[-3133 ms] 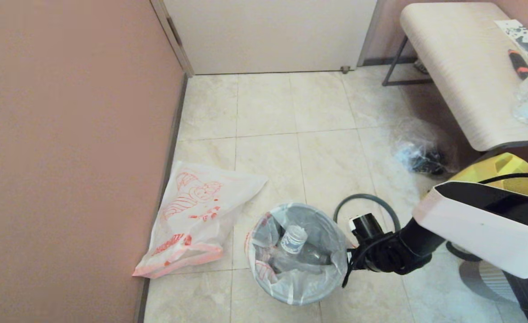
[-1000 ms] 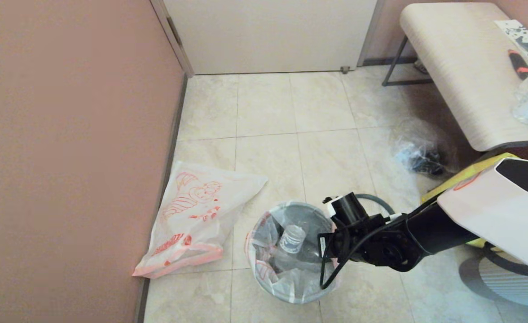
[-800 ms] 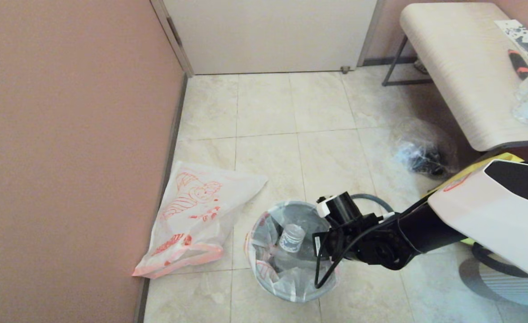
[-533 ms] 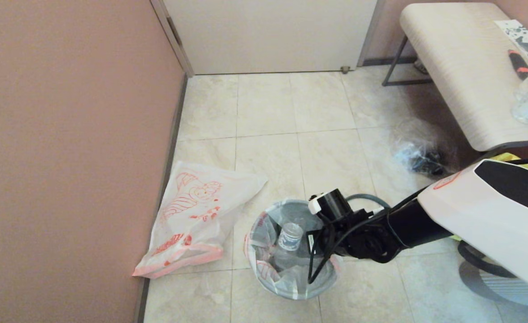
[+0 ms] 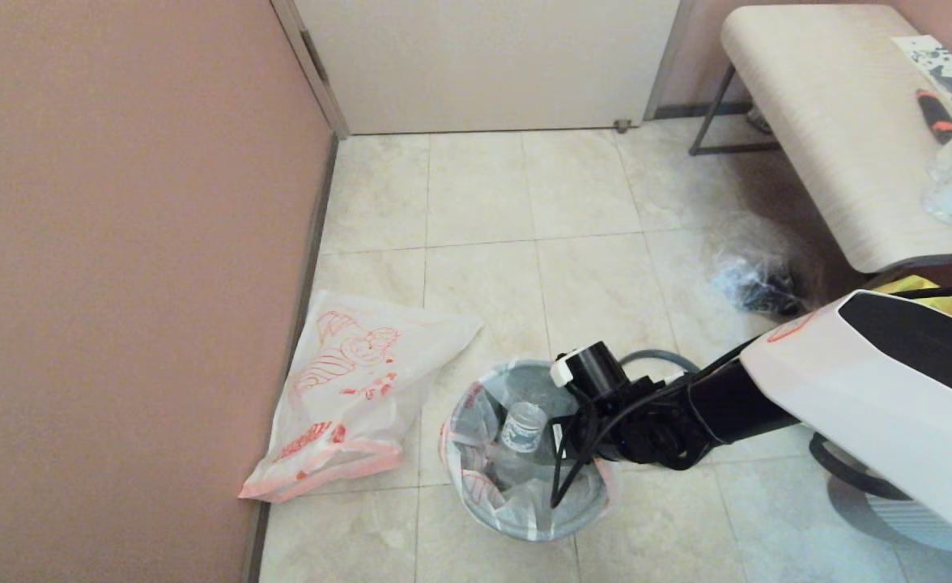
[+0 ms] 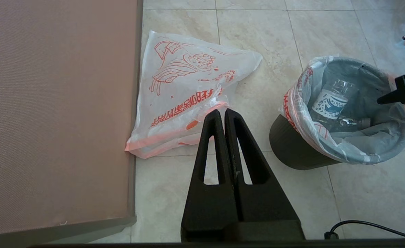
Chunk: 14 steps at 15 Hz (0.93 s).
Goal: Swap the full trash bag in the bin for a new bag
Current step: Place the trash bag on the floor
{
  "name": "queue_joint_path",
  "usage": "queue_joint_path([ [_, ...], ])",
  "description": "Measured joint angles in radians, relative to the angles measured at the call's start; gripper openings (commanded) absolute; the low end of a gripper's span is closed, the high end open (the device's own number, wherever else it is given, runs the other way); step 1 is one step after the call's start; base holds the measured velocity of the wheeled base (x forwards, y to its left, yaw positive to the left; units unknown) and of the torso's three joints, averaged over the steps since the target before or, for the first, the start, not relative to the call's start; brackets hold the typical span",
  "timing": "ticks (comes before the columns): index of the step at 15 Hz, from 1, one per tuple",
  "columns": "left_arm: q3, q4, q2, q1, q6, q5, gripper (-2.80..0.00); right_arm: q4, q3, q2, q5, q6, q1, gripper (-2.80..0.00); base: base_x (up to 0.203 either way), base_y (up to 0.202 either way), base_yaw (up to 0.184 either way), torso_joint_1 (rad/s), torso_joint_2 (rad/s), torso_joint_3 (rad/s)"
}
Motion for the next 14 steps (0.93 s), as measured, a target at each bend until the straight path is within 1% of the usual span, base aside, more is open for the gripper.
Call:
queue_joint_path([
  [4,0.0,0.0,0.0,0.0,0.0,0.0,-2.8,0.001,0.008,-0.009,0.0,0.0,-0.009,-2.8,0.0,0.0,0.0,0.0,0.0,0.0],
  [7,0.0,0.001,0.0,0.0,0.001,0.001,-2.8,-0.001,0.024,-0.016,0.001,0.003,0.009,-2.8,0.0,0.0,0.0,0.0,0.0,0.0],
  [11,-0.003,0.01,0.002,0.0,0.001,0.003,-2.8,-0.001,0.026,-0.014,0.001,0.002,0.012,-2.8,0.0,0.0,0.0,0.0,0.0,0.0],
  [12,-0.01,0.012,0.006,0.0,0.014,0.003,-2.8,-0.001,0.027,-0.013,0.001,0.003,0.011,-2.8,0.0,0.0,0.0,0.0,0.0,0.0],
  [14,-0.07,0.011,0.038,0.002,0.033,-0.01,-2.8,-0.001,0.027,-0.009,0.001,0.003,0.01,-2.8,0.0,0.0,0.0,0.0,0.0,0.0],
])
